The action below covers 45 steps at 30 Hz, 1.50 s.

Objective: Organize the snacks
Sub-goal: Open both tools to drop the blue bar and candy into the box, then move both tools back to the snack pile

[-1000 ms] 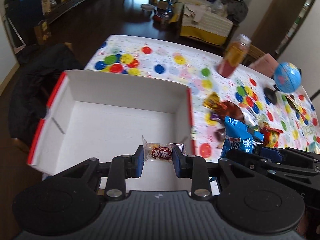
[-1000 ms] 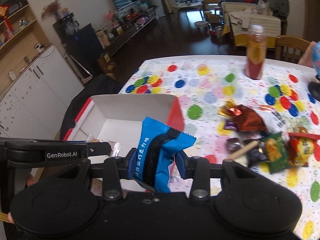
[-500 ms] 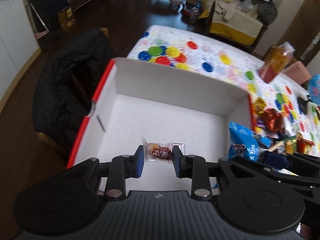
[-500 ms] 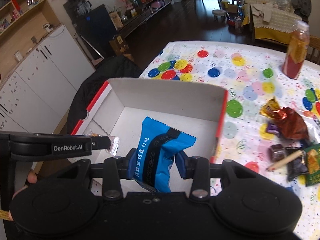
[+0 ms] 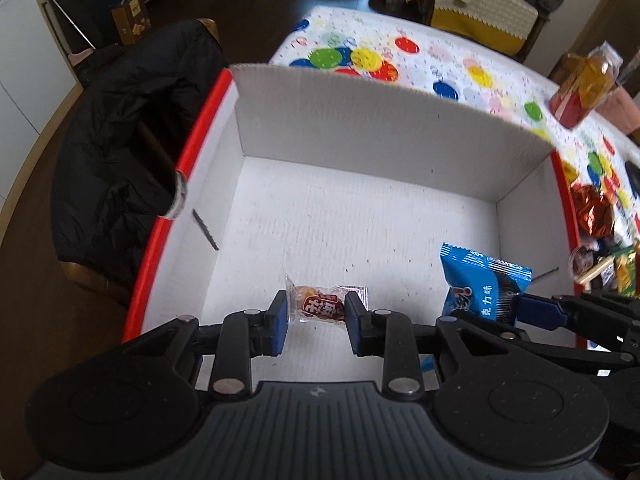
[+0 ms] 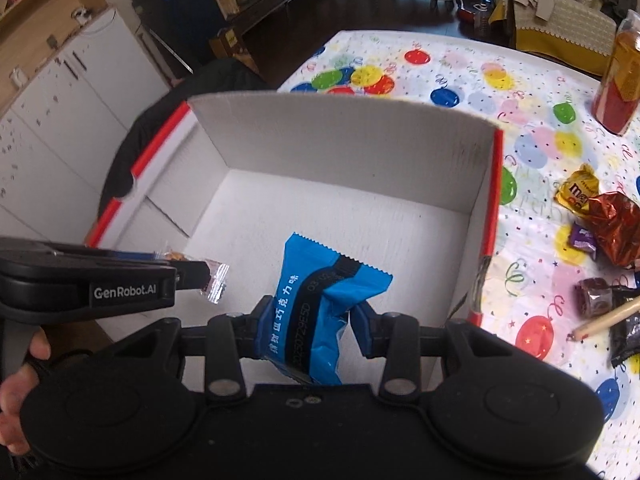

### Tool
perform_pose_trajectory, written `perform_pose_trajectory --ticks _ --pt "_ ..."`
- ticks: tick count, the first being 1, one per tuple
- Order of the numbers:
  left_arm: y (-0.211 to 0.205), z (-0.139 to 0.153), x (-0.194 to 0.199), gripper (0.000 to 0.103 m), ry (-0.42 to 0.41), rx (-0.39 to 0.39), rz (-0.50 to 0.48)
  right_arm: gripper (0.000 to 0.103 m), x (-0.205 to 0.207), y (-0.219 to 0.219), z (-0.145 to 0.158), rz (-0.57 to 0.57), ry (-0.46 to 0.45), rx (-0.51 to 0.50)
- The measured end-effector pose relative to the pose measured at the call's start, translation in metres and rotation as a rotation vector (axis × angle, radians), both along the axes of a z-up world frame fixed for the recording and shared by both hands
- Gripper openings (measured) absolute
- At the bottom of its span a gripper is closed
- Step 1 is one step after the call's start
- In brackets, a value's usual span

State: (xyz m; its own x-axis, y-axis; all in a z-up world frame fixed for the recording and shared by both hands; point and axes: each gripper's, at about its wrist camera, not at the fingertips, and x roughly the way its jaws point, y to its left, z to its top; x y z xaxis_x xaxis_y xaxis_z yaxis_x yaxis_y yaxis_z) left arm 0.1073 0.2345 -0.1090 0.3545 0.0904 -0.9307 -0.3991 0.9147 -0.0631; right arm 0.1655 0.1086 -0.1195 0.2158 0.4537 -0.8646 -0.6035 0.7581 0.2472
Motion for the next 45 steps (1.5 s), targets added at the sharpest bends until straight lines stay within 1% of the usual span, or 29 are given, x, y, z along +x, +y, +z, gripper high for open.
perform_pose_trajectory --ticks 4,10,16,17,18,20,24,27,29,31,36,38,40,45 --pt "-0.005 -0.009 0.003 0.029 0.023 0.007 -0.018 0.041 -0.004 0.004 -0.006 0.025 -0.008 -0.02" --pt "-0.005 -0.012 0.002 0.029 0.026 0.007 -0.022 0.042 -0.007 0.008 -0.011 0.043 -0.012 -0.044" --pt "-0.004 -0.007 -0.003 0.03 0.009 0.001 -0.023 0.05 -0.011 0.006 -0.004 0.046 -0.015 -0.025" --pt "-0.003 -0.005 -0.004 0.032 0.003 -0.002 -0.024 0.051 -0.012 0.005 -0.002 0.046 -0.014 -0.018" --pt "-0.003 -0.003 -0.006 0.04 0.0 -0.002 -0.024 0.052 -0.013 0.003 0.001 0.046 -0.017 -0.012" --pt "-0.003 0.001 -0.009 0.054 -0.017 -0.003 -0.018 0.057 -0.014 0.001 0.006 0.045 -0.026 -0.006" --pt "-0.003 0.013 -0.016 0.055 -0.048 -0.003 -0.013 0.065 -0.018 -0.007 0.02 0.038 -0.039 0.028" --pt "-0.007 0.023 -0.021 0.055 -0.073 0.001 -0.019 0.074 -0.02 -0.013 0.031 0.028 -0.05 0.053" --pt "-0.01 0.029 -0.025 0.055 -0.09 0.003 -0.021 0.076 -0.023 -0.019 0.038 0.019 -0.055 0.072" --pt "-0.014 0.037 -0.028 0.055 -0.107 0.005 -0.025 0.08 -0.025 -0.026 0.045 0.012 -0.064 0.086" --pt "-0.03 0.056 -0.033 0.055 -0.158 0.031 -0.058 0.082 -0.034 -0.042 0.064 -0.003 -0.098 0.12" --pt "-0.038 0.063 -0.033 0.059 -0.177 0.035 -0.07 0.083 -0.036 -0.05 0.071 -0.013 -0.111 0.137" --pt "-0.047 0.071 -0.035 0.059 -0.202 0.045 -0.085 0.088 -0.039 -0.061 0.077 -0.031 -0.121 0.15" --pt "-0.072 0.085 -0.034 0.06 -0.249 0.069 -0.136 0.092 -0.042 -0.091 0.09 -0.083 -0.144 0.185"
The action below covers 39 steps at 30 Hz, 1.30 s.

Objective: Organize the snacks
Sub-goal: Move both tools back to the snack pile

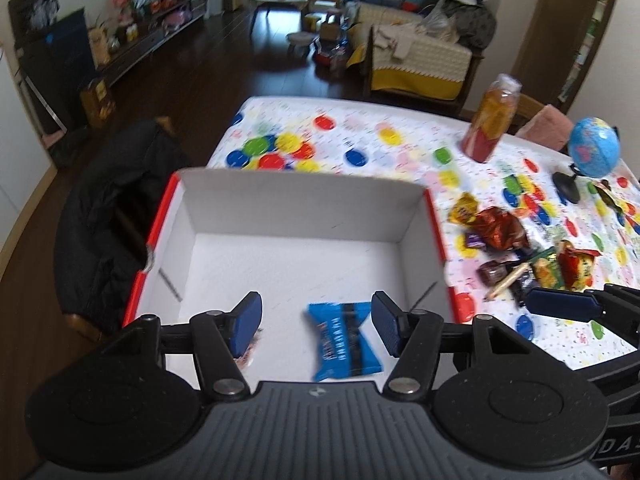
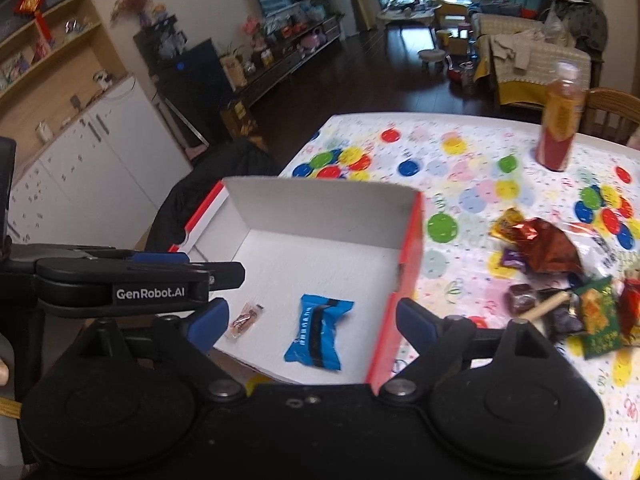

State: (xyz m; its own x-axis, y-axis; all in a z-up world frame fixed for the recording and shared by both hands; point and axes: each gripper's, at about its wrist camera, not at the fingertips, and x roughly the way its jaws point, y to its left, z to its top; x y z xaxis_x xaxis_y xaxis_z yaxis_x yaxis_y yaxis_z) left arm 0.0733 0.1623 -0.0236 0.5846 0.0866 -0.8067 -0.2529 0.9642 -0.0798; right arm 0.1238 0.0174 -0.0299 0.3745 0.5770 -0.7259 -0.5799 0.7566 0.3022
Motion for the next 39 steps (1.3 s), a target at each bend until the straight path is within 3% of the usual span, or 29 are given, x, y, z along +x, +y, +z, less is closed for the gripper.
perform_pose_trajectory --ticks 4,9,14,17,26,39 --pt "-0.023 0.007 0.005 0.06 -0.022 -0.005 -0.039 0.094 -0.001 -0.027 0.007 -0.048 -0.016 0.025" --pt "-0.059 0.015 0.017 0.072 -0.057 -0.021 -0.099 0.096 0.001 -0.065 0.009 -0.12 -0.042 0.016" --pt "-0.1 0.011 0.034 0.073 -0.06 -0.047 -0.164 0.101 0.006 -0.11 0.004 -0.195 -0.088 -0.004" --pt "-0.123 0.003 0.046 0.073 -0.033 -0.064 -0.189 0.101 0.011 -0.139 -0.006 -0.25 -0.114 -0.05" --pt "-0.177 -0.03 0.077 0.073 0.026 -0.046 -0.229 0.101 0.039 -0.219 -0.029 -0.381 -0.077 -0.097" --pt "-0.221 -0.074 0.119 0.073 0.092 -0.091 -0.231 0.094 0.097 -0.264 -0.067 -0.435 -0.019 -0.128"
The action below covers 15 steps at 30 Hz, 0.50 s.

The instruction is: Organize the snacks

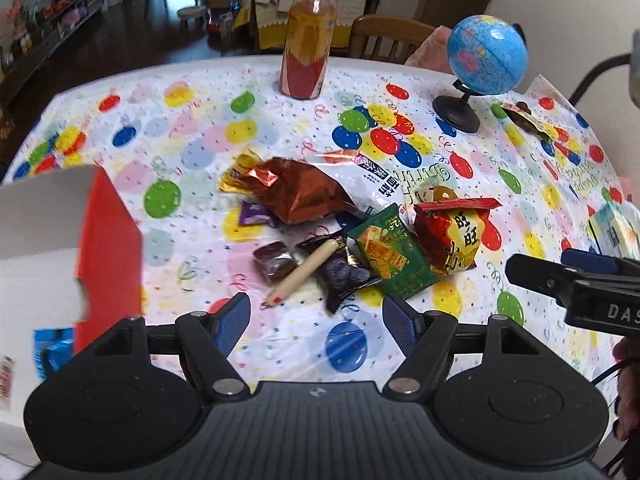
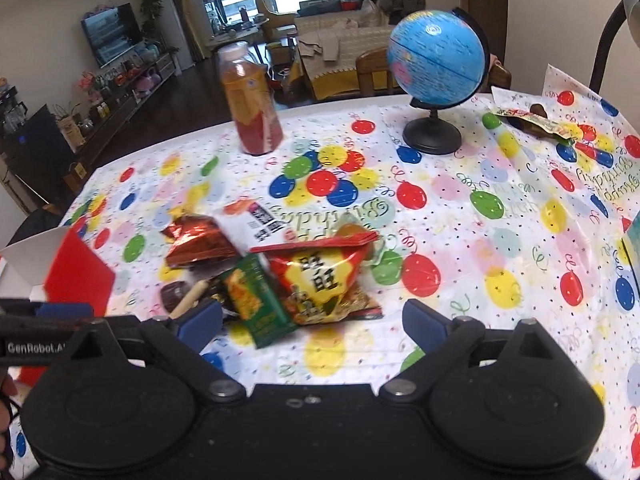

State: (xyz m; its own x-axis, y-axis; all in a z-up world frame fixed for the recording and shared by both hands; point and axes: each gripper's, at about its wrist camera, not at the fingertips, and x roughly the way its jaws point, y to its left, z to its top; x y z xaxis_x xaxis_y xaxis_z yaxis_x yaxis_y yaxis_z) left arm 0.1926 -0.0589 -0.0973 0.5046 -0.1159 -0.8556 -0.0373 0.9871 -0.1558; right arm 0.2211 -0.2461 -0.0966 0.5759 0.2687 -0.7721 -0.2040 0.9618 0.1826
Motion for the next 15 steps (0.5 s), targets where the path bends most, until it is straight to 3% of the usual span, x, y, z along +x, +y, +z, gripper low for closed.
perform_pose_trajectory --ticks 9,15 --pt "-0.007 -0.041 0.033 0.073 0.107 -0.081 0.093 0.077 0.032 0.005 -0.033 0.078 0.042 -0.067" --pt "0.003 -0.064 0.051 0.072 0.178 -0.225 0.194 0.069 0.046 0.006 -0.045 0.131 0.061 -0.072"
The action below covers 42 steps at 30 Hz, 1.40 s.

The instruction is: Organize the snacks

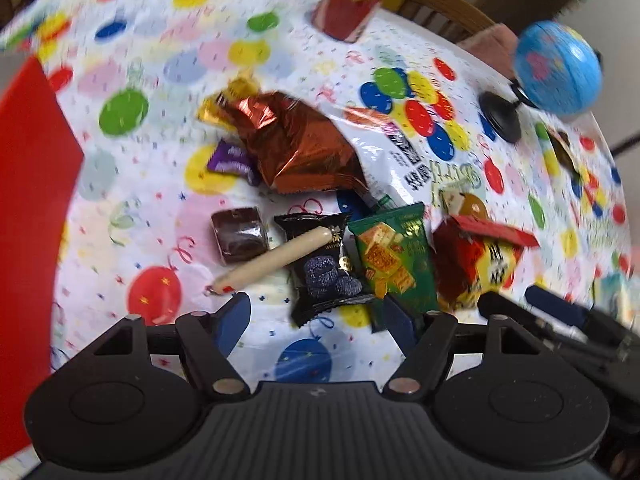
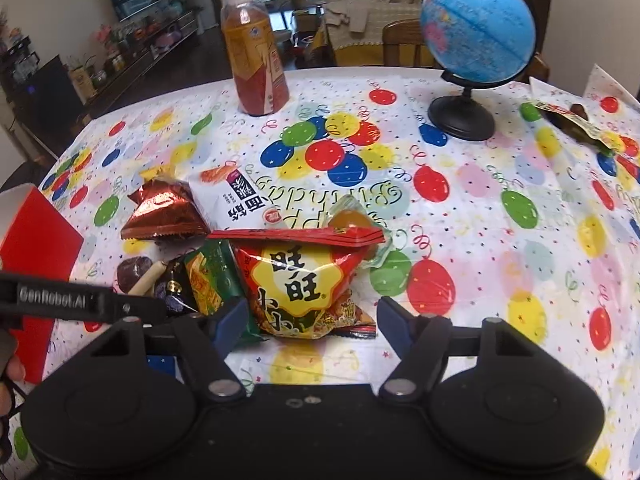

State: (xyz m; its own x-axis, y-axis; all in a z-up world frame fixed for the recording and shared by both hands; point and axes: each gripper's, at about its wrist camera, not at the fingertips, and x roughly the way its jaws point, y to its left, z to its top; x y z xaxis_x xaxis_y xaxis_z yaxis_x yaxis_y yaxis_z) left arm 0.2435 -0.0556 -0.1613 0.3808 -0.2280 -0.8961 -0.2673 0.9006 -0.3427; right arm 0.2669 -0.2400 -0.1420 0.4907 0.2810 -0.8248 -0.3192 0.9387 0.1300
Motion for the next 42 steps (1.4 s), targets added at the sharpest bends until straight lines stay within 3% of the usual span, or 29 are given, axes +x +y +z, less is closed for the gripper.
perform_pose_trajectory --ticks 5,14,20,22,24,30,42 --pt "0.009 -0.015 0.011 0.071 0.044 -0.1 0.086 0.066 0.01 0.002 -0.008 0.021 0.012 -0.003" --pt "0.009 -0.023 0.026 0.071 0.067 -0.124 0.129 0.064 0.019 0.011 -0.013 0.032 0.011 0.015" --pt "0.008 -0.023 0.029 0.056 0.07 -0.105 0.131 0.06 0.022 0.015 -0.015 0.014 0.005 0.017" --pt "0.009 -0.023 0.029 0.054 0.07 -0.098 0.127 0.058 0.022 0.015 -0.015 0.009 0.003 0.018" --pt "0.009 -0.024 0.03 0.04 0.075 -0.1 0.117 0.055 0.021 0.016 -0.015 0.007 -0.003 0.011" --pt "0.01 -0.021 0.026 0.033 0.058 -0.094 0.09 0.047 0.016 0.014 -0.012 -0.009 -0.01 0.007" --pt "0.008 -0.009 -0.011 0.031 0.079 -0.087 -0.022 0.045 -0.026 -0.006 0.01 -0.044 0.011 0.064"
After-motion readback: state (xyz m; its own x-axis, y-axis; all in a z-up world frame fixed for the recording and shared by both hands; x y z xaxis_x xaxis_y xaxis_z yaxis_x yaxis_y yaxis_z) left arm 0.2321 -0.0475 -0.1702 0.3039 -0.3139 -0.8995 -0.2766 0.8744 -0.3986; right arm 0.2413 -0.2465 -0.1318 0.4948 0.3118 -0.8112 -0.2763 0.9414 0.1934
